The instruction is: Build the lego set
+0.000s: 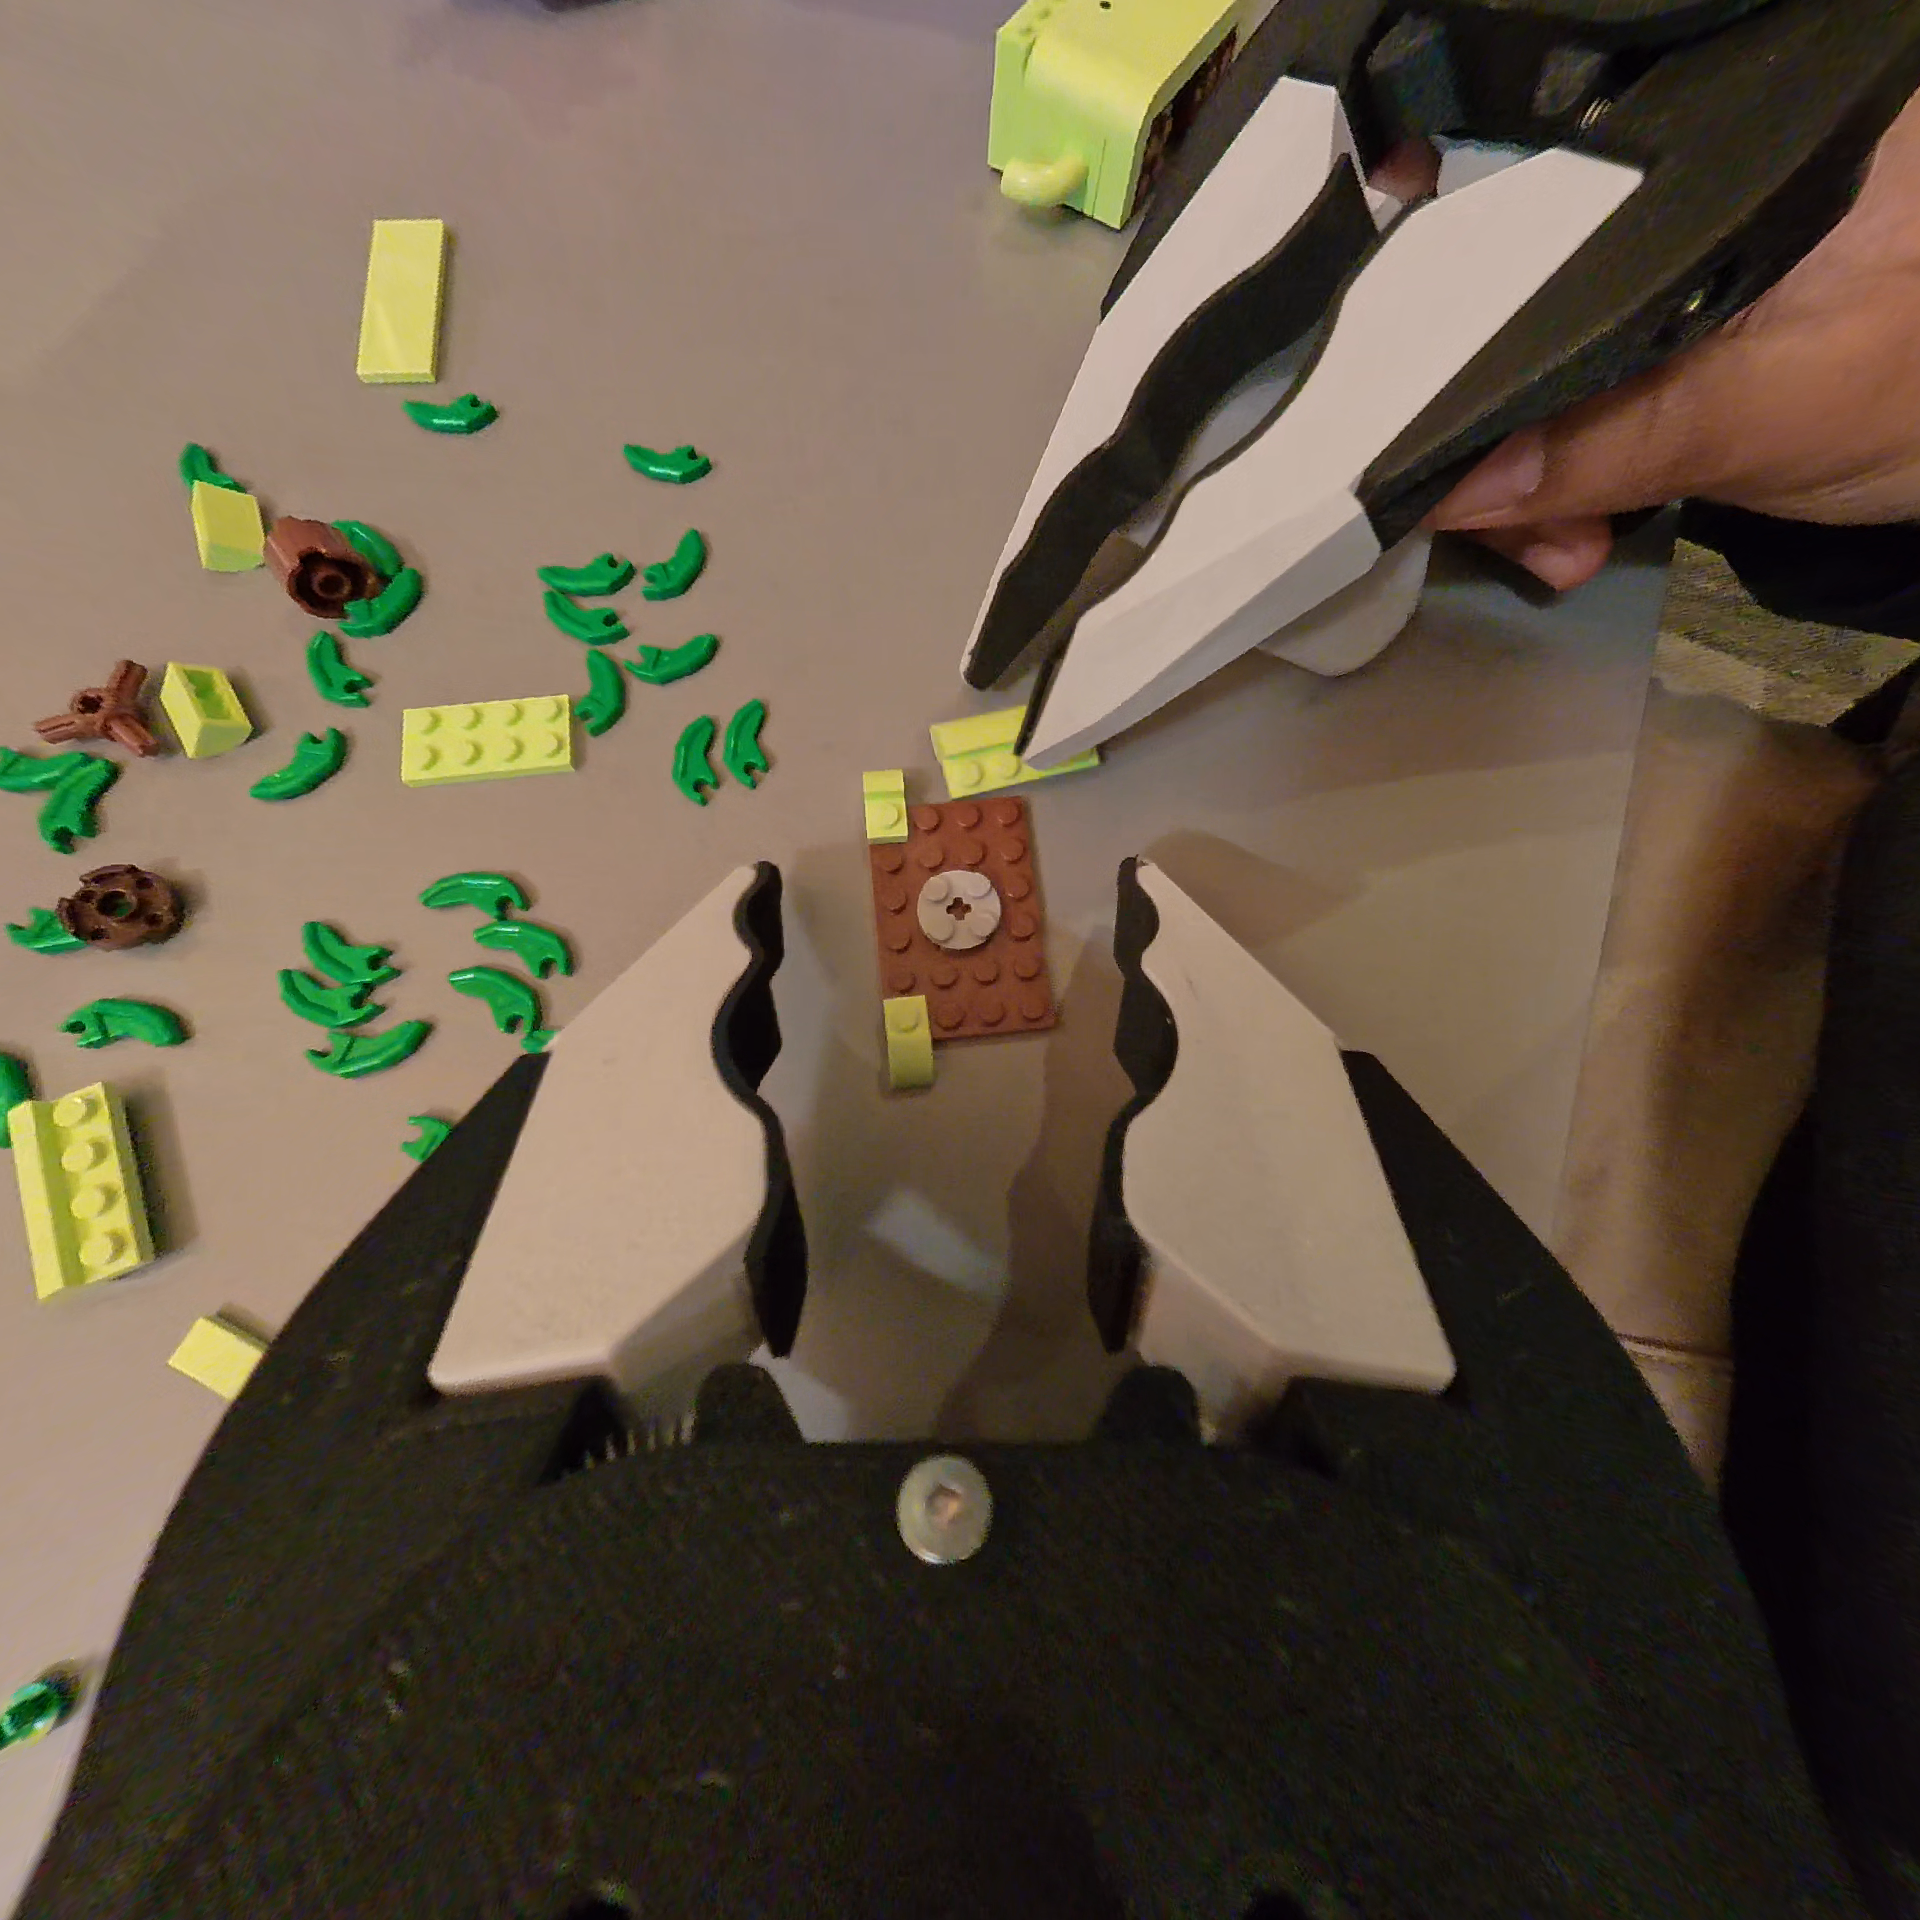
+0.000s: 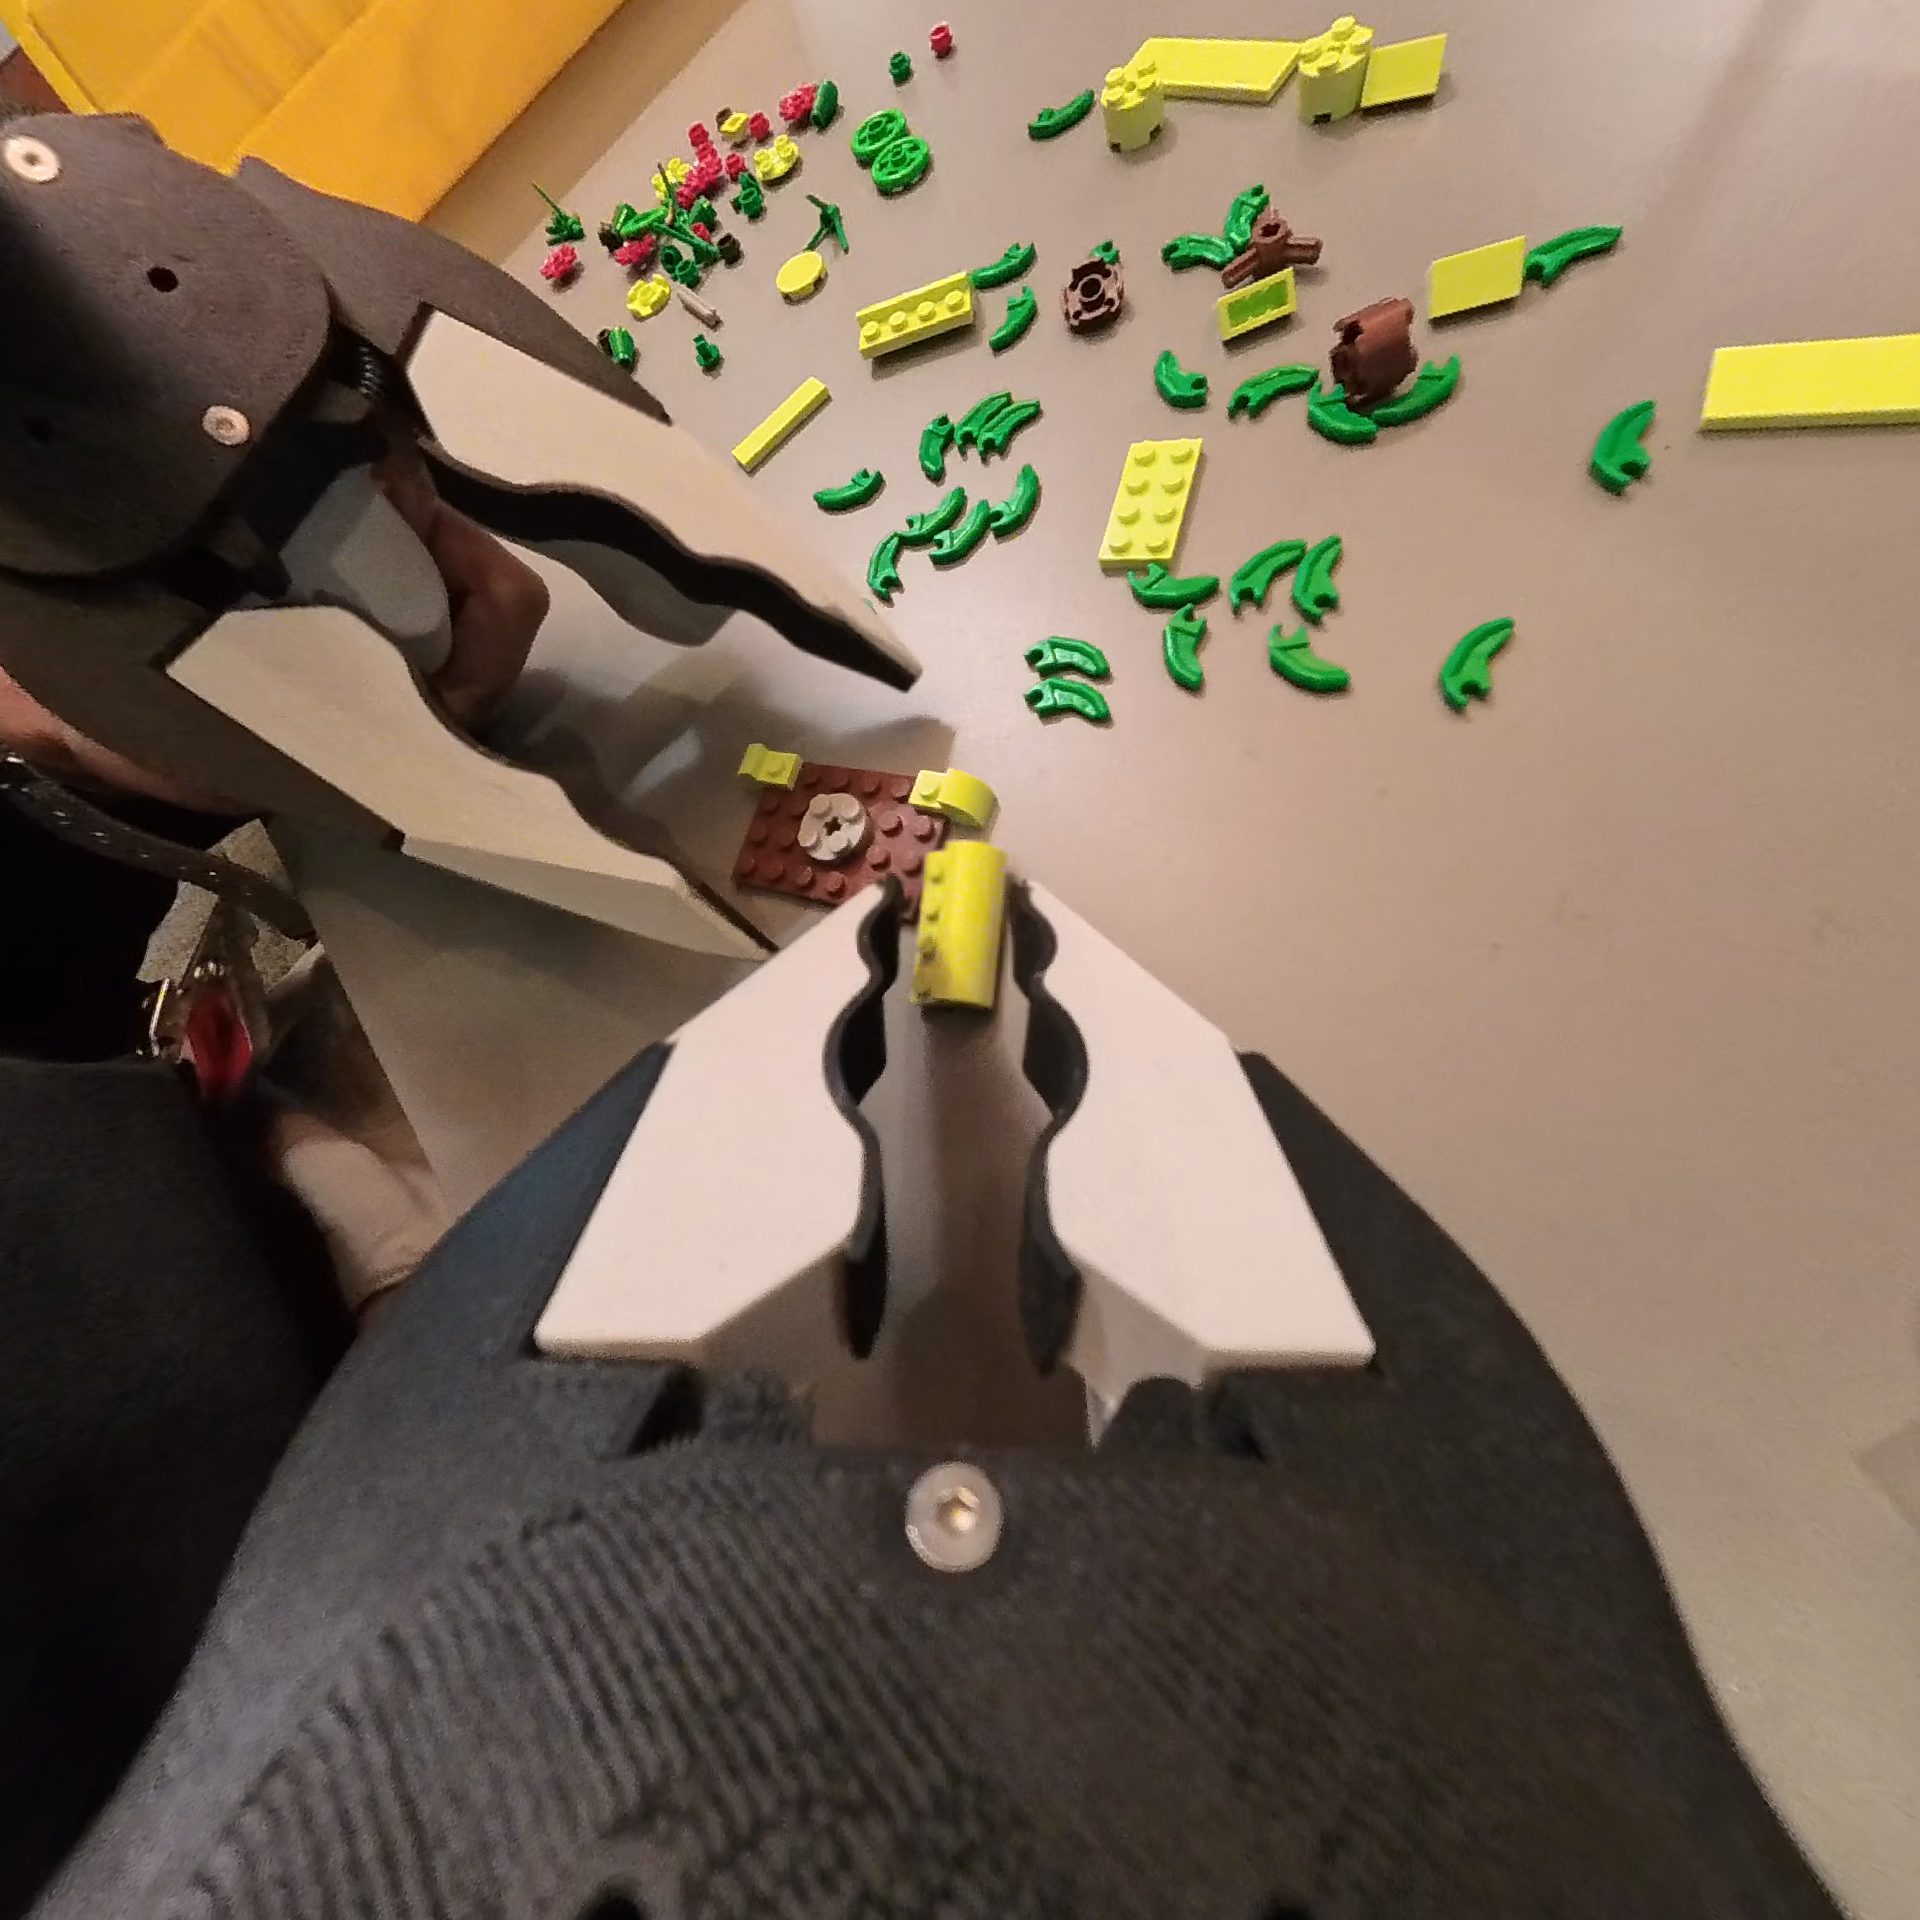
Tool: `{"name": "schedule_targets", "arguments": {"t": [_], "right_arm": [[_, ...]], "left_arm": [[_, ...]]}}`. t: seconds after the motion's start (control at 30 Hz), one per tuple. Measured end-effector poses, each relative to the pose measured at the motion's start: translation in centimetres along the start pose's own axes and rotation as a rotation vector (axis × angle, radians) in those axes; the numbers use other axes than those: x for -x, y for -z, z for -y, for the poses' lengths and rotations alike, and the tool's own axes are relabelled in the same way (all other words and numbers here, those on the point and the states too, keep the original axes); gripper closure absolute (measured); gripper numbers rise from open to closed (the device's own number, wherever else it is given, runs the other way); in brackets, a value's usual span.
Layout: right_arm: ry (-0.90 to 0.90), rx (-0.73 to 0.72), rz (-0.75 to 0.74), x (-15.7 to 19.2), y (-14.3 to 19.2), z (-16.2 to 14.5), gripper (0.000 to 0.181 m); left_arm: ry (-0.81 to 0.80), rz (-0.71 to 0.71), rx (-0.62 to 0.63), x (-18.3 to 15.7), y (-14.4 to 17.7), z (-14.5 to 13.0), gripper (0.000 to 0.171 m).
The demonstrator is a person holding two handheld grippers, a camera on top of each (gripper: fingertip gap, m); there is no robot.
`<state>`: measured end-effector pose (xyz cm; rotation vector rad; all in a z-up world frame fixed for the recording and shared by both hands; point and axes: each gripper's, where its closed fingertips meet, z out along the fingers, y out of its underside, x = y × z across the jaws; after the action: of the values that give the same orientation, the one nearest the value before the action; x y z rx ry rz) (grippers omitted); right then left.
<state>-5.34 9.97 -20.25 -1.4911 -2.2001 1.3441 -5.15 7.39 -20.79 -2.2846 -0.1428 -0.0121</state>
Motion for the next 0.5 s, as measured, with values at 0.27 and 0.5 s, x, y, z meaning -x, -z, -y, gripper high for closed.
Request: {"name": "schedule_targets", "arguments": {"t": [0.27,0.5], "right_arm": [[-0.036,0.001,0.033,0.07,0.61,-0.47,0.152],[-0.033,0.033,-0.001,-0.27,0.31,-0.93,0.162]], "left_arm": [[0.062,-0.061,0.009,-0.14,-0.01,-0.18,0.111],[0.035,-0.057,0.036,-0.37,-0.27,-0.50,0.118]]}}
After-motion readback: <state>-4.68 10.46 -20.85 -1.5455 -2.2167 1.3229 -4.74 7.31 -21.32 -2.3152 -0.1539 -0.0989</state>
